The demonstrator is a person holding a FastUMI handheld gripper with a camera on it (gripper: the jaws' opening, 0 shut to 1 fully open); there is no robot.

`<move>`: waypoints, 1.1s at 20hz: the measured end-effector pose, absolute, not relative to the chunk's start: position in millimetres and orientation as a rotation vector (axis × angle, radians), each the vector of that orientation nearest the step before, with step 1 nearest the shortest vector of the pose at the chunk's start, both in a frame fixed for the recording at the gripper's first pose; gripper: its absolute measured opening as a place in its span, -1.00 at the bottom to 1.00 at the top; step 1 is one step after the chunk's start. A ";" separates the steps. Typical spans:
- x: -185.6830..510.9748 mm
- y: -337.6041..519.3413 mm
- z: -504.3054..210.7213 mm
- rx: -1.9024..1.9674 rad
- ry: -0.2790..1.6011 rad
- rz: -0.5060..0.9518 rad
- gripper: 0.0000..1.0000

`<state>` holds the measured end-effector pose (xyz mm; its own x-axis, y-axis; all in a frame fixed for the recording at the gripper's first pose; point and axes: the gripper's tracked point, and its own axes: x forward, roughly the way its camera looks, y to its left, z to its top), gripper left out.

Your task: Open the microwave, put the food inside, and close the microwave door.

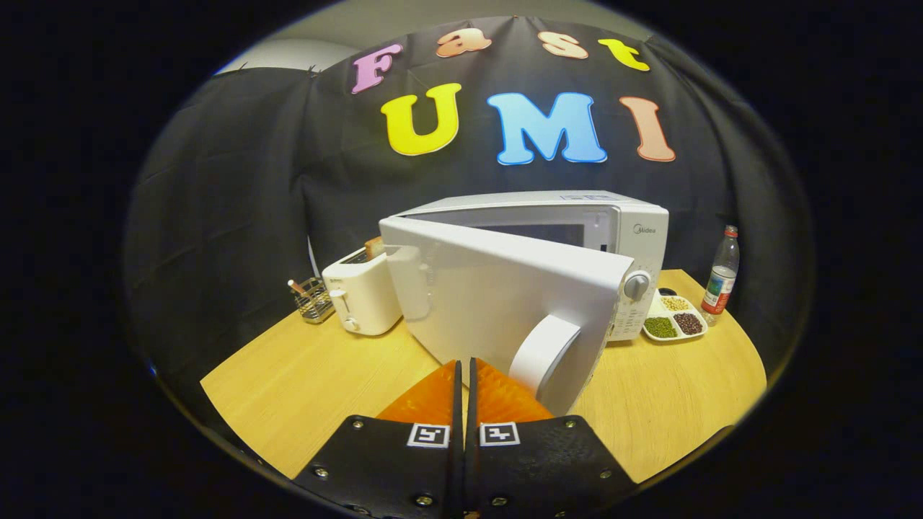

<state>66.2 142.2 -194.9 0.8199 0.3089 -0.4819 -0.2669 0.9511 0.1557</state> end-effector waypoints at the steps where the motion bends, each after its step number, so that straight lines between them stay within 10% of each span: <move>1: 74.2 137.3 -196.9 0.086 0.528 0.292 -0.98; 22: 209.2 80.7 -212.0 0.138 0.502 0.058 -0.98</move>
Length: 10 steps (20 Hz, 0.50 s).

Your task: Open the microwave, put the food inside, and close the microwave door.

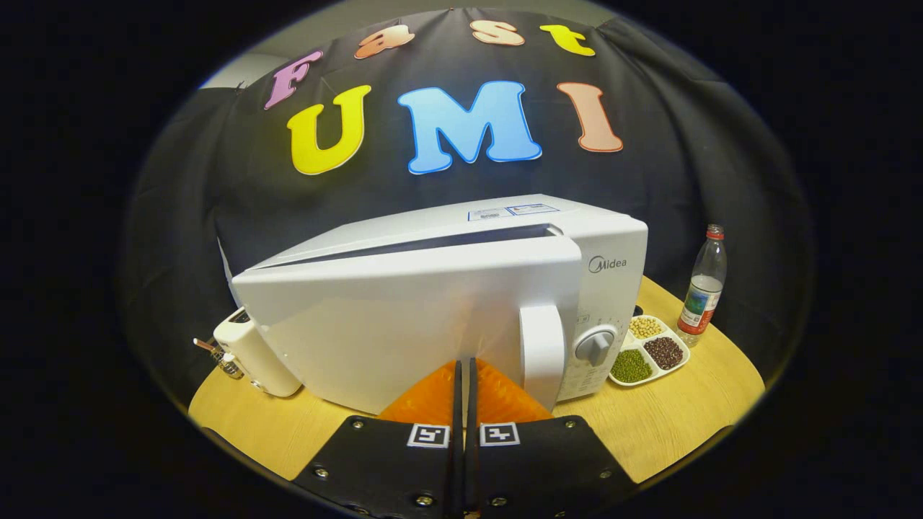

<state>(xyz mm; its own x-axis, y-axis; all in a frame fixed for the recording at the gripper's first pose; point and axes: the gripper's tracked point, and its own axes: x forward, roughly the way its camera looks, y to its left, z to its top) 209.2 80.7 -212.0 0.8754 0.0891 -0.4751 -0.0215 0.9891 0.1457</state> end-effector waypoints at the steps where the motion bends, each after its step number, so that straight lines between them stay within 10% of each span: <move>1: 213.6 78.6 -213.3 0.137 0.501 0.050 -0.98; 10: 229.7 70.2 -215.0 0.107 0.481 0.011 -0.98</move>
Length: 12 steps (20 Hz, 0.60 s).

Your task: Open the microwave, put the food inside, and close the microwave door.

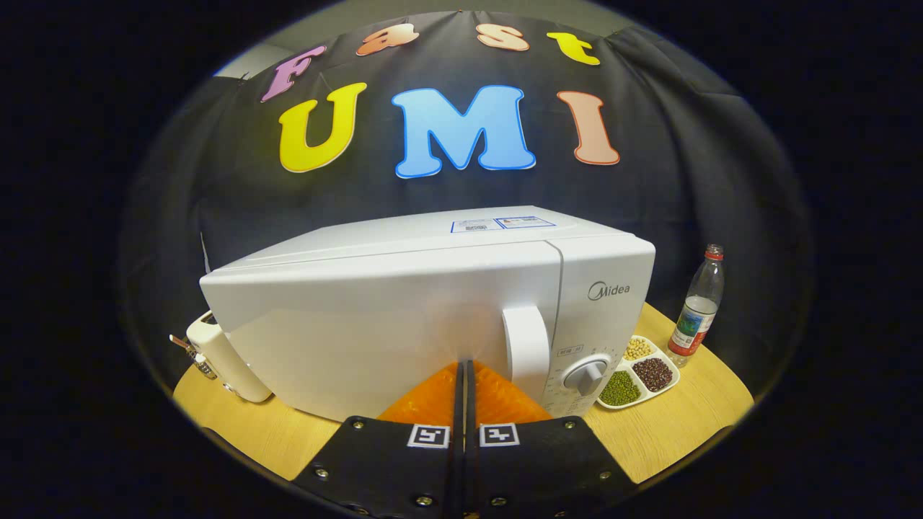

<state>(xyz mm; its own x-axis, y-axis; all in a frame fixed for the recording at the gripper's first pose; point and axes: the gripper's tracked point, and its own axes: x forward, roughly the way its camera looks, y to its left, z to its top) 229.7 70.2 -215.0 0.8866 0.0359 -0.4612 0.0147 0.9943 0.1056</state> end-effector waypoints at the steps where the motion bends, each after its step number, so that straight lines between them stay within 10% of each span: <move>1: 228.0 70.6 -212.9 0.095 0.469 0.012 -0.98; 12: 152.4 70.9 -137.3 0.040 0.326 0.047 -0.98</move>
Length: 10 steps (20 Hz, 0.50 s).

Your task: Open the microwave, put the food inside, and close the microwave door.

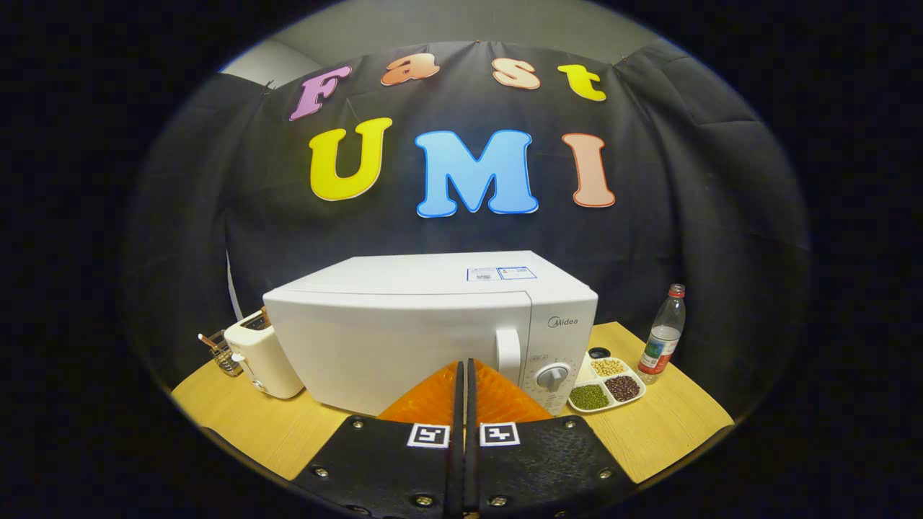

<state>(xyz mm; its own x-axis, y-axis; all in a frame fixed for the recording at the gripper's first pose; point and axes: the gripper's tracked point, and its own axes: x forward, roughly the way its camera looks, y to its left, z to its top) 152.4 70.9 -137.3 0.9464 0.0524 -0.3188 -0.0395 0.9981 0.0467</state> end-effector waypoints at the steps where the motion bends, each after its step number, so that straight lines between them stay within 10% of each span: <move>1: 144.7 70.9 -131.4 0.039 0.314 0.048 -0.98; 10: 71.7 68.2 -89.1 0.026 0.227 0.036 -0.97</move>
